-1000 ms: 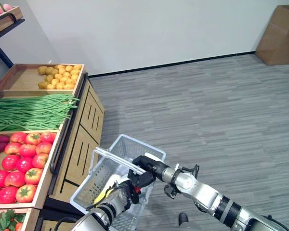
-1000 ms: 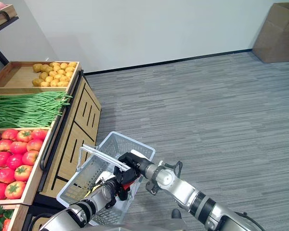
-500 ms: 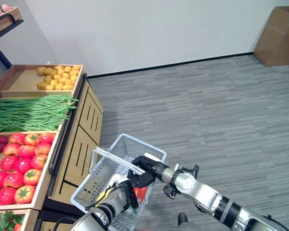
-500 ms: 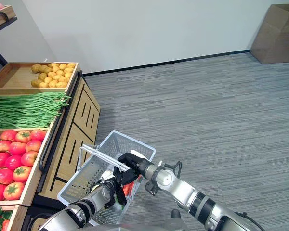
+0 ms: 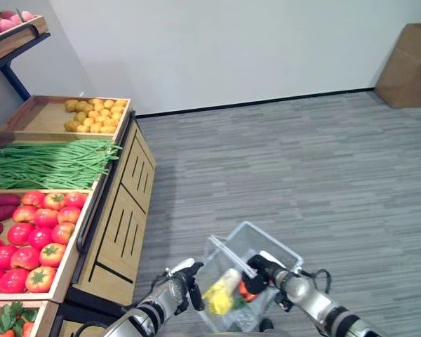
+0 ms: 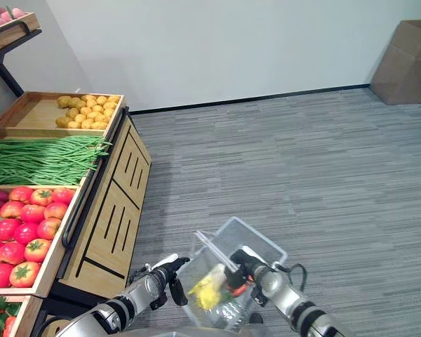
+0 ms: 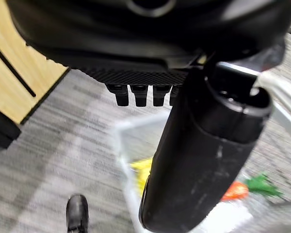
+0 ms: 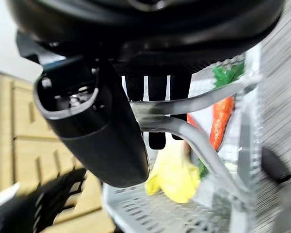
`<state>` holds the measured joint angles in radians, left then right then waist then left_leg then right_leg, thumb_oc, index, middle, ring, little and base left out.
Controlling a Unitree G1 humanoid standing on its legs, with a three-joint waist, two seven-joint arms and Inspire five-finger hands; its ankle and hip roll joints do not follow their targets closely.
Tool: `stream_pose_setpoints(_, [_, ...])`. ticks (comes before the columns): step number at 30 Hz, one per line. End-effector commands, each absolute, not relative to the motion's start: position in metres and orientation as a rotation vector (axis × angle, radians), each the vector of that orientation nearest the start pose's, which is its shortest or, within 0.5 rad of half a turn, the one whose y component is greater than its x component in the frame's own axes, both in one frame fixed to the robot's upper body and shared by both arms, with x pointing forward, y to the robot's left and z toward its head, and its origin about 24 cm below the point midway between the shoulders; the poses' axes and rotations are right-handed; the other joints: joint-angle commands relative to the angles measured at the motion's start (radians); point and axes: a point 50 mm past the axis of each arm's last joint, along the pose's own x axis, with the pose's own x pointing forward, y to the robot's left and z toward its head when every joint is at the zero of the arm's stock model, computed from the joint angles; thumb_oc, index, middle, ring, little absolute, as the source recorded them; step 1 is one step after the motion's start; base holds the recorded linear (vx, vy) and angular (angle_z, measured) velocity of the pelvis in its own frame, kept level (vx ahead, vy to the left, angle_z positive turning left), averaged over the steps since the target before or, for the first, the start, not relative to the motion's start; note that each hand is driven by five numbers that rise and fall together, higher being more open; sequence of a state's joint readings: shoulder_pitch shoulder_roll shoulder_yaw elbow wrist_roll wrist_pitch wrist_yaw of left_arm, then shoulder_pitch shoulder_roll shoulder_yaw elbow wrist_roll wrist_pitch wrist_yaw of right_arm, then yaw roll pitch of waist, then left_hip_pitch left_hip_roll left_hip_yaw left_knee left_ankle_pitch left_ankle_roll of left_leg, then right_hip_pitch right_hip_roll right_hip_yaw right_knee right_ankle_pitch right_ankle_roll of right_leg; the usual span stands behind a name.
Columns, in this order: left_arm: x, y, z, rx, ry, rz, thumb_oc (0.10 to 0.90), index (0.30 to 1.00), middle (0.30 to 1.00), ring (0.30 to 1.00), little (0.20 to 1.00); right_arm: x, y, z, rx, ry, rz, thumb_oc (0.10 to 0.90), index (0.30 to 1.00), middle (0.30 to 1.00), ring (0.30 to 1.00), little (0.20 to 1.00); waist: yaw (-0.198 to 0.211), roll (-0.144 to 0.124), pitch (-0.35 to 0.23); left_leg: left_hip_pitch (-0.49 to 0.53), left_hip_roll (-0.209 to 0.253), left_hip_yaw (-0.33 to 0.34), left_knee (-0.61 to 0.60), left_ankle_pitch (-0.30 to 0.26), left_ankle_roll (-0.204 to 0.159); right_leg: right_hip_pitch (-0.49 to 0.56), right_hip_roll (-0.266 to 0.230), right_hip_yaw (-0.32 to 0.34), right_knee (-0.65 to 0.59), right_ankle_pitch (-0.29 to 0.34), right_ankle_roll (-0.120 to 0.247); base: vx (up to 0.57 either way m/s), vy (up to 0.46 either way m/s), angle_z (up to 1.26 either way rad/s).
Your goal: Get the vegetables into the basket
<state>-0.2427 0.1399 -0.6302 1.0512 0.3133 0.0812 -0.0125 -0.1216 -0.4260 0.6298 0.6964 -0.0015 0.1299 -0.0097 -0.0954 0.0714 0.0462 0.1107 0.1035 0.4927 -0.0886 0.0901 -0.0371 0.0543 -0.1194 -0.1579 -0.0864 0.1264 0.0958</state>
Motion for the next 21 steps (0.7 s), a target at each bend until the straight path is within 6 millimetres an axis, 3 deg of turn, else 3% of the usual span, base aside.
stream_pose_setpoints(1, [0.216,0.119,-0.120,0.878,0.746,-0.648,0.900,1.000,1.000,1.000,1.000,0.255,-0.148,-0.058,-0.622,0.426,0.385,0.400,0.300,0.300,0.300,0.300,0.014,-0.014,-0.065,-0.057,0.032,-0.122,0.022,0.005,-0.054,0.013,-0.027,-0.007,0.078,-0.102,0.043,-0.03,0.000,0.21])
stream_pose_setpoints(3, [0.208,0.128,-0.124,0.859,0.774,-0.648,0.900,1.000,1.000,1.000,1.000,0.244,-0.183,-0.072,-0.636,0.529,0.258,0.400,0.300,0.300,0.300,0.300,0.014,-0.022,-0.067,-0.062,0.029,-0.131,0.013,0.008,-0.054,0.009,-0.026,-0.022,0.078,-0.098,0.047,-0.03,0.008,0.13])
stream_pose_setpoints(4, [0.208,0.128,-0.124,0.860,0.775,-0.650,0.900,1.000,1.000,1.000,1.000,0.243,-0.184,-0.072,-0.636,0.530,0.257,0.400,0.300,0.300,0.300,0.300,0.015,-0.023,-0.068,-0.062,0.029,-0.132,0.013,0.008,-0.054,0.009,-0.026,-0.023,0.077,-0.098,0.047,-0.01,0.017,0.13])
stream_pose_setpoints(5, [0.202,0.136,-0.127,0.852,0.803,-0.639,0.900,1.000,1.000,1.000,1.000,0.233,-0.203,-0.082,-0.622,0.601,0.177,0.400,0.300,0.300,0.300,0.300,0.016,-0.029,-0.070,-0.064,0.027,-0.133,0.008,0.007,-0.054,0.010,-0.024,-0.029,0.073,-0.095,0.049,0.00,0.010,0.11])
stream_pose_setpoints(6, [0.202,0.136,-0.127,0.852,0.803,-0.639,0.900,1.000,1.000,1.000,1.000,0.233,-0.203,-0.082,-0.622,0.601,0.177,0.400,0.300,0.300,0.300,0.300,0.016,-0.029,-0.070,-0.064,0.027,-0.133,0.008,0.007,-0.054,0.010,-0.024,-0.029,0.073,-0.095,0.049,0.00,0.025,0.13])
stream_pose_setpoints(7, [0.195,0.144,-0.131,0.823,0.843,-0.612,0.900,1.000,1.000,1.000,1.000,0.218,-0.221,-0.093,-0.604,0.688,0.108,0.400,0.300,0.300,0.300,0.300,0.017,-0.033,-0.070,-0.064,0.027,-0.132,0.005,0.009,-0.054,0.011,-0.025,-0.036,0.070,-0.093,0.051,-0.01,0.021,0.04])
stream_pose_setpoints(10, [0.181,0.165,-0.139,0.736,0.938,-0.503,0.900,1.000,1.000,1.000,1.000,0.191,-0.248,-0.109,-0.534,0.824,-0.028,0.400,0.300,0.300,0.300,0.300,0.016,-0.044,-0.070,-0.067,0.028,-0.132,0.001,0.011,-0.057,0.010,-0.027,-0.046,0.069,-0.090,0.052,-0.01,0.012,0.07])
stream_pose_setpoints(13, [0.167,0.180,-0.145,0.627,1.022,-0.397,0.900,1.000,1.000,1.000,1.000,0.162,-0.266,-0.122,-0.495,0.945,-0.119,0.400,0.300,0.300,0.300,0.300,0.015,-0.054,-0.071,-0.069,0.028,-0.129,0.001,0.012,-0.057,0.009,-0.026,-0.051,0.070,-0.090,0.052,0.01,0.002,0.06])
stream_pose_setpoints(14, [0.166,0.181,-0.145,0.627,1.022,-0.397,0.900,1.000,1.000,1.000,1.000,0.162,-0.266,-0.122,-0.495,0.945,-0.119,0.400,0.300,0.300,0.300,0.300,0.015,-0.055,-0.071,-0.069,0.028,-0.129,0.001,0.012,-0.057,0.009,-0.026,-0.051,0.070,-0.091,0.053,0.00,0.000,0.00])
stream_pose_setpoints(15, [0.159,0.186,-0.148,0.567,1.057,-0.347,0.900,1.000,1.000,1.000,1.000,0.144,-0.272,-0.130,-0.479,1.021,-0.150,0.400,0.300,0.300,0.300,0.300,0.015,-0.059,-0.071,-0.068,0.027,-0.128,0.001,0.010,-0.057,0.008,-0.026,-0.052,0.070,-0.090,0.053,0.00,0.000,0.00])
stream_pose_setpoints(16, [0.159,0.186,-0.148,0.567,1.057,-0.347,0.900,1.000,1.000,1.000,1.000,0.144,-0.272,-0.130,-0.479,1.021,-0.150,0.400,0.300,0.300,0.300,0.300,0.015,-0.060,-0.071,-0.068,0.027,-0.128,0.001,0.010,-0.057,0.008,-0.026,-0.052,0.070,-0.090,0.053,0.00,0.000,0.00])
stream_pose_setpoints(19, [0.152,0.195,-0.149,0.415,1.087,-0.246,0.900,1.000,1.000,1.000,1.000,0.109,-0.277,-0.144,-0.412,1.158,-0.219,0.400,0.300,0.300,0.300,0.300,0.015,-0.069,-0.073,-0.063,0.028,-0.126,0.001,0.005,-0.057,0.007,-0.024,-0.044,0.062,-0.085,0.053,0.00,0.000,0.00])
stream_pose_setpoints(21, [0.149,0.199,-0.150,0.421,1.101,-0.231,0.900,1.000,1.000,1.000,1.000,0.095,-0.275,-0.148,-0.358,1.201,-0.252,0.400,0.300,0.300,0.300,0.300,0.013,-0.071,-0.074,-0.060,0.030,-0.123,0.001,0.004,-0.058,0.006,-0.023,-0.037,0.058,-0.083,0.053,0.00,0.000,0.00])
